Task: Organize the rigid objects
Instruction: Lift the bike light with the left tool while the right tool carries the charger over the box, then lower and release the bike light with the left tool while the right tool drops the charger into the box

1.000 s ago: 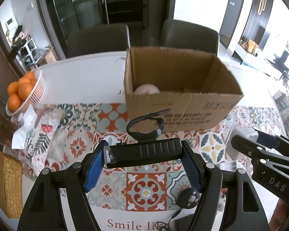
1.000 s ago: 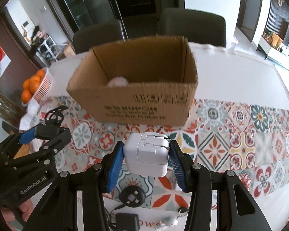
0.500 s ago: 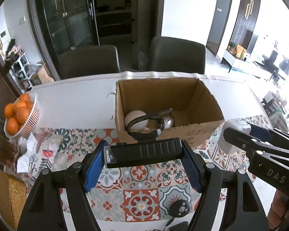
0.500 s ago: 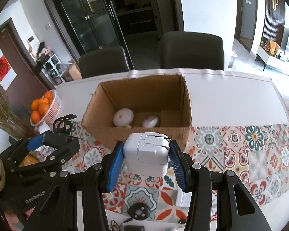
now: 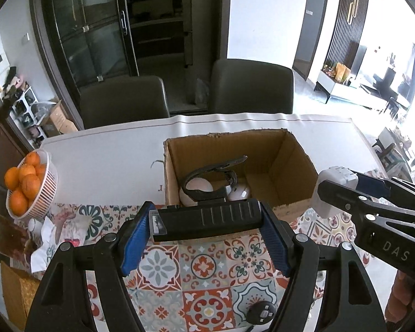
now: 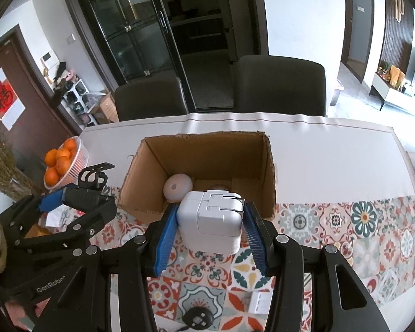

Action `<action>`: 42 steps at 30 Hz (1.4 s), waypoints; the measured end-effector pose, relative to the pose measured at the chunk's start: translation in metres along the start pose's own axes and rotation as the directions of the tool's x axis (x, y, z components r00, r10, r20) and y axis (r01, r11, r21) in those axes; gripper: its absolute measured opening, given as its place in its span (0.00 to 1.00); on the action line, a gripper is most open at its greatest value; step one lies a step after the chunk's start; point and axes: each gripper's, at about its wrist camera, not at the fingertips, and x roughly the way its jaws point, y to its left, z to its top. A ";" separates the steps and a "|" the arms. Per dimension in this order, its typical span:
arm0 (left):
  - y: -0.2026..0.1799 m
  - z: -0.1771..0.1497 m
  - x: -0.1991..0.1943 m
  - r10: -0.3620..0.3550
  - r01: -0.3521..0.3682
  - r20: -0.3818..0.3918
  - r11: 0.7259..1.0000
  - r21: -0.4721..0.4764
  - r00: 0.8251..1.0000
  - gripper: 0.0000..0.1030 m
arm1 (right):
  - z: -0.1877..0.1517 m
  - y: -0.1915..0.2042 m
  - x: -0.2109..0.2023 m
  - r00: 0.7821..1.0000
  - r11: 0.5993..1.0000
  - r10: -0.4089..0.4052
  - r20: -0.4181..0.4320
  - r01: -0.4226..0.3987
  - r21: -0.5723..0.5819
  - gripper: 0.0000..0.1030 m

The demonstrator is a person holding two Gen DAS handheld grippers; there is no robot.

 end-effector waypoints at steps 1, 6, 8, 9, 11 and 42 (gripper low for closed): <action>0.001 0.002 0.002 0.001 -0.001 -0.003 1.000 0.001 1.000 0.71 | 0.002 0.000 0.001 1.000 1.000 0.000 -0.001 0.000 -0.003 0.47; 0.001 0.011 0.013 0.005 -0.005 -0.016 1.000 0.010 1.000 0.71 | 0.012 -0.003 0.012 1.000 1.000 -0.004 -0.011 0.004 0.002 0.47; 0.002 0.015 0.019 0.001 -0.001 -0.024 1.000 0.008 1.000 0.71 | 0.015 -0.005 0.017 1.000 1.000 -0.005 -0.018 0.005 0.004 0.47; 0.003 0.017 0.022 -0.003 0.004 -0.028 1.000 0.006 1.000 0.71 | 0.017 -0.007 0.021 1.000 1.000 -0.003 -0.024 0.004 0.008 0.47; 0.004 0.020 0.030 -0.012 0.012 -0.042 1.000 0.002 0.999 0.71 | 0.019 -0.009 0.025 0.999 1.000 -0.003 -0.033 0.003 0.011 0.47; 0.000 0.020 0.100 0.000 0.003 -0.184 1.000 0.016 0.983 0.69 | 0.020 -0.035 0.094 0.983 0.998 -0.026 -0.180 0.036 0.056 0.48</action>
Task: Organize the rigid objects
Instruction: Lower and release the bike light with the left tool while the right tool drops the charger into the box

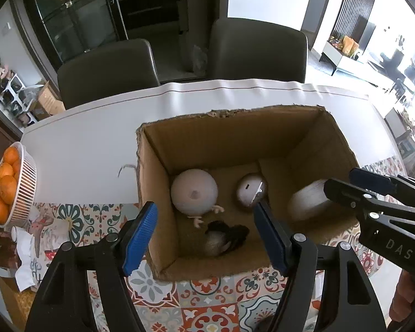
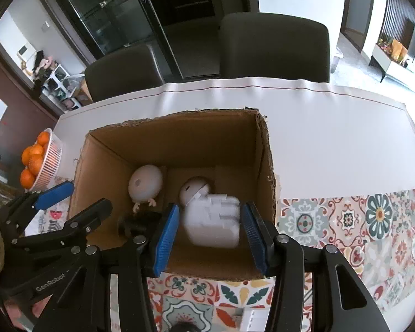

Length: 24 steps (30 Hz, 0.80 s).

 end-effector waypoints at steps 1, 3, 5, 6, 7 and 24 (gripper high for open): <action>0.000 -0.001 -0.002 0.003 -0.003 0.004 1.000 -0.001 1.000 0.69 | -0.001 0.001 -0.001 1.000 1.000 -0.004 0.005 0.004 -0.003 0.48; -0.001 -0.003 -0.005 0.006 -0.006 0.012 1.000 -0.002 1.000 0.69 | -0.004 0.001 -0.005 1.000 1.000 -0.004 0.013 0.004 -0.003 0.48; -0.001 -0.006 -0.010 0.006 -0.006 0.021 1.000 -0.006 1.000 0.69 | -0.006 0.001 -0.008 1.000 1.000 -0.006 0.020 0.006 -0.003 0.48; -0.001 -0.007 -0.013 0.010 -0.010 0.026 1.000 -0.006 1.000 0.69 | -0.008 0.001 -0.011 1.000 1.000 -0.009 0.026 0.009 0.000 0.48; -0.002 -0.008 -0.016 0.014 -0.014 0.035 1.000 -0.004 0.999 0.69 | -0.010 0.001 -0.014 0.999 1.000 -0.012 0.033 0.012 0.001 0.48; -0.029 -0.045 -0.083 0.024 -0.031 0.161 0.999 0.041 0.987 0.70 | -0.048 -0.001 -0.084 0.982 0.997 -0.071 0.176 0.072 0.001 0.48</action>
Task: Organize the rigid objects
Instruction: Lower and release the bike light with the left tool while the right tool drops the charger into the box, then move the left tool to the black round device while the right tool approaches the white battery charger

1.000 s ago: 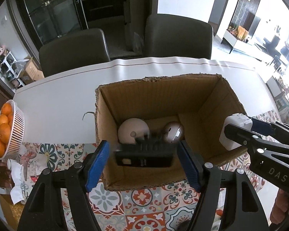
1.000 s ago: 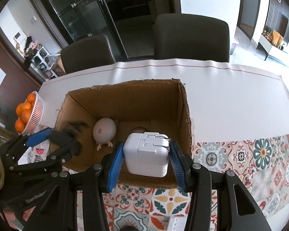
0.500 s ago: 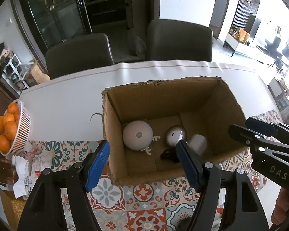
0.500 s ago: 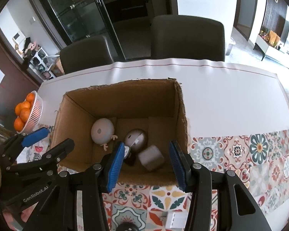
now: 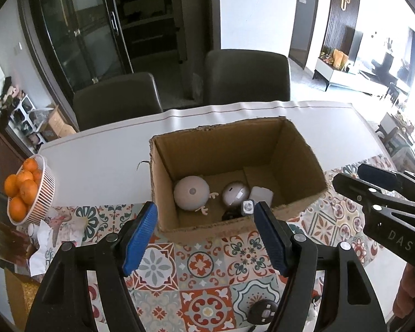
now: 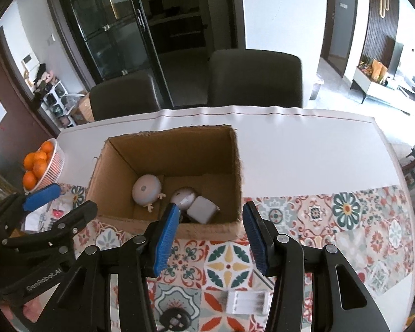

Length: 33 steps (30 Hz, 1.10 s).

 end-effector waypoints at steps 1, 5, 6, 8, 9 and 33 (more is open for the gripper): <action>-0.002 -0.002 -0.002 -0.002 0.002 0.001 1.000 0.001 1.000 0.70 | -0.003 -0.001 -0.002 1.000 1.000 0.001 0.001 -0.001 0.002 0.48; -0.009 -0.012 -0.009 -0.005 0.005 0.003 1.000 0.007 1.000 0.70 | -0.015 -0.006 -0.008 1.000 1.000 0.002 -0.004 -0.002 0.014 0.48; -0.011 -0.014 -0.010 -0.005 0.005 0.003 1.000 0.008 1.000 0.70 | -0.018 -0.008 -0.010 1.000 1.000 0.000 -0.006 0.000 0.015 0.48; -0.015 -0.020 -0.012 -0.011 0.011 -0.005 1.000 0.011 1.000 0.70 | -0.023 -0.011 -0.012 1.000 1.000 -0.007 -0.009 0.007 0.018 0.48; -0.017 -0.024 -0.012 -0.015 0.015 -0.009 1.000 0.012 1.000 0.70 | -0.027 -0.013 -0.013 1.000 1.000 -0.009 -0.009 0.010 0.023 0.48; -0.054 -0.091 0.005 -0.084 0.090 -0.154 0.995 0.036 0.984 0.70 | -0.104 -0.042 -0.005 0.991 0.998 -0.018 -0.132 0.025 0.056 0.55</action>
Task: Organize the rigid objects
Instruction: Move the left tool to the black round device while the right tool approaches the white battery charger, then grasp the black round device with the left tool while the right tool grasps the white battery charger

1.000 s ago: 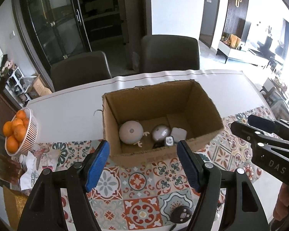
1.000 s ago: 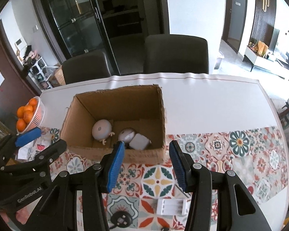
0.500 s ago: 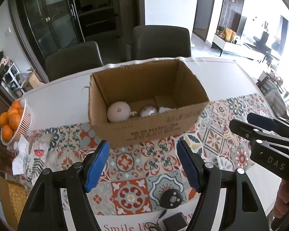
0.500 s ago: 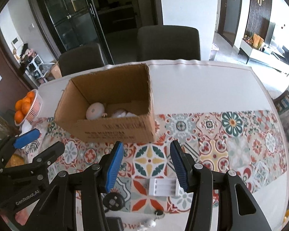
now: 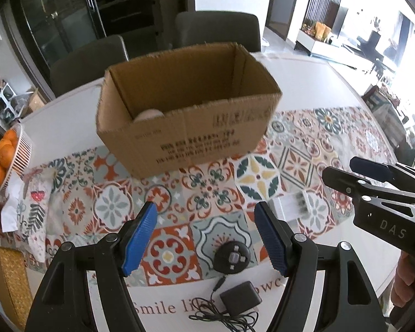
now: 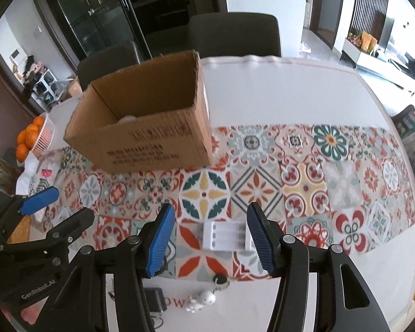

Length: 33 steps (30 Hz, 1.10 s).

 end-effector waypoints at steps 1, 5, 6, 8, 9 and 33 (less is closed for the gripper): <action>-0.001 -0.003 0.003 -0.005 0.005 -0.011 1.000 0.003 1.000 0.70 | -0.003 -0.001 0.001 1.000 1.000 0.000 -0.006 0.000 0.002 0.55; -0.004 -0.010 0.011 -0.021 0.022 -0.051 1.000 0.007 0.998 0.70 | -0.011 -0.004 0.007 1.000 1.000 -0.005 -0.028 0.005 0.002 0.57; -0.005 -0.012 0.014 -0.027 0.027 -0.062 1.000 0.007 0.998 0.70 | -0.013 -0.005 0.008 0.999 1.000 -0.004 -0.034 0.004 0.001 0.58; -0.007 -0.016 0.019 -0.039 0.040 -0.087 0.999 0.008 0.995 0.71 | -0.016 -0.006 0.011 0.999 1.000 -0.001 -0.043 0.001 0.005 0.60; -0.008 -0.017 0.021 -0.041 0.042 -0.095 0.999 0.008 0.995 0.72 | -0.018 -0.007 0.012 0.999 1.000 0.001 -0.048 0.000 0.005 0.61; -0.021 -0.037 0.084 -0.093 0.098 -0.319 0.995 0.001 0.943 0.73 | -0.046 -0.026 0.075 0.972 0.999 0.022 -0.232 -0.013 0.040 0.62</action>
